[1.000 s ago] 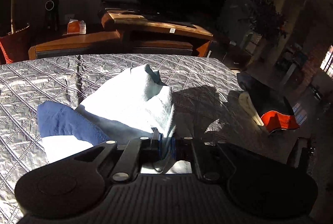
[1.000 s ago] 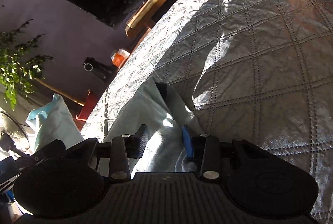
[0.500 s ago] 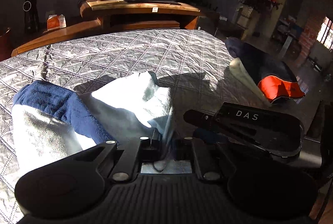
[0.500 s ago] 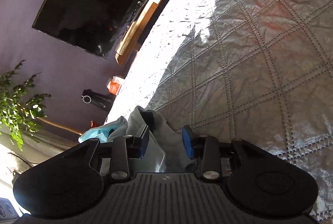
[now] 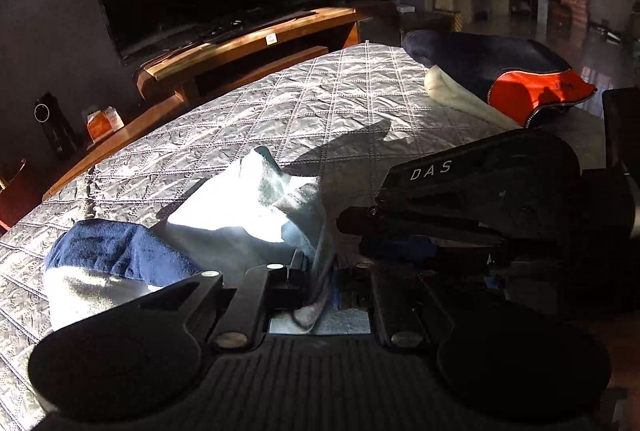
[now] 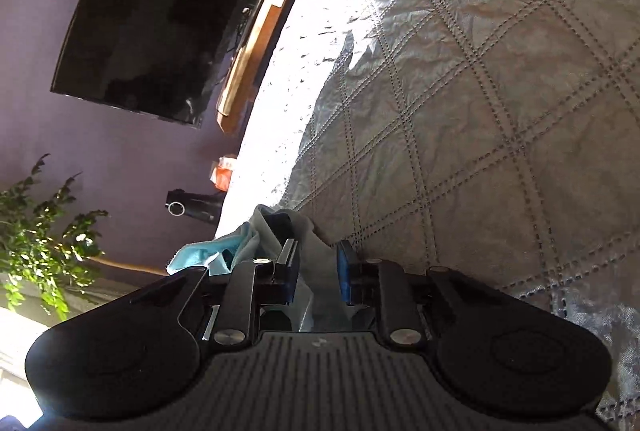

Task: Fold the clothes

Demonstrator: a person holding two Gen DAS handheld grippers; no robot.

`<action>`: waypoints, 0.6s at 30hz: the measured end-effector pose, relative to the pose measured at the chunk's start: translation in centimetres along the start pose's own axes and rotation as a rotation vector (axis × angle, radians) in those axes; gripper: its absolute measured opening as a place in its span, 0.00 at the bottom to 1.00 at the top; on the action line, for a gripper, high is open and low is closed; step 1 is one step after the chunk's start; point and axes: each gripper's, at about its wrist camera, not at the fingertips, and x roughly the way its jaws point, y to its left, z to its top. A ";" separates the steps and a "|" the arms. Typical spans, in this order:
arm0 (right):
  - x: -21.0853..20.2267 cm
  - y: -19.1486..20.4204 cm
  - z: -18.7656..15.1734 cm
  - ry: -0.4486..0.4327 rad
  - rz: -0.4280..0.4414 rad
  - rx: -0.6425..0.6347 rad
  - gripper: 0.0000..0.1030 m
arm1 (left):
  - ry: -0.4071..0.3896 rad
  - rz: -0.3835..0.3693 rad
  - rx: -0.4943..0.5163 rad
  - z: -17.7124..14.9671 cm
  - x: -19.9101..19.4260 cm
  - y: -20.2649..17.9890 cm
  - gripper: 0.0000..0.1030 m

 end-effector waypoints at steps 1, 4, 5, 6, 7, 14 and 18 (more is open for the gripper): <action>0.1 -0.1 0.0 0.005 -0.004 0.008 0.13 | 0.001 0.000 0.009 0.0 0.1 -0.1 0.10; -0.1 -1.1 0.0 0.003 0.029 0.079 0.07 | -0.003 -0.068 -0.011 0.3 0.1 0.2 0.11; -0.2 -1.4 0.1 0.005 0.037 0.098 0.04 | -0.007 -0.108 -0.025 0.3 0.1 0.4 0.13; -0.1 -1.4 0.2 0.010 0.042 0.103 0.05 | -0.001 -0.144 -0.038 0.3 0.2 0.5 0.11; 0.0 -1.3 0.2 0.016 0.049 0.102 0.06 | 0.005 -0.175 -0.049 0.2 0.4 0.7 0.10; -0.3 -1.0 0.6 0.017 0.073 0.106 0.17 | 0.010 -0.348 -0.055 -1.4 0.1 2.4 0.21; -1.8 1.3 1.6 -0.093 -0.019 -0.064 0.37 | -0.041 -0.432 -0.085 -1.4 -2.7 4.6 0.38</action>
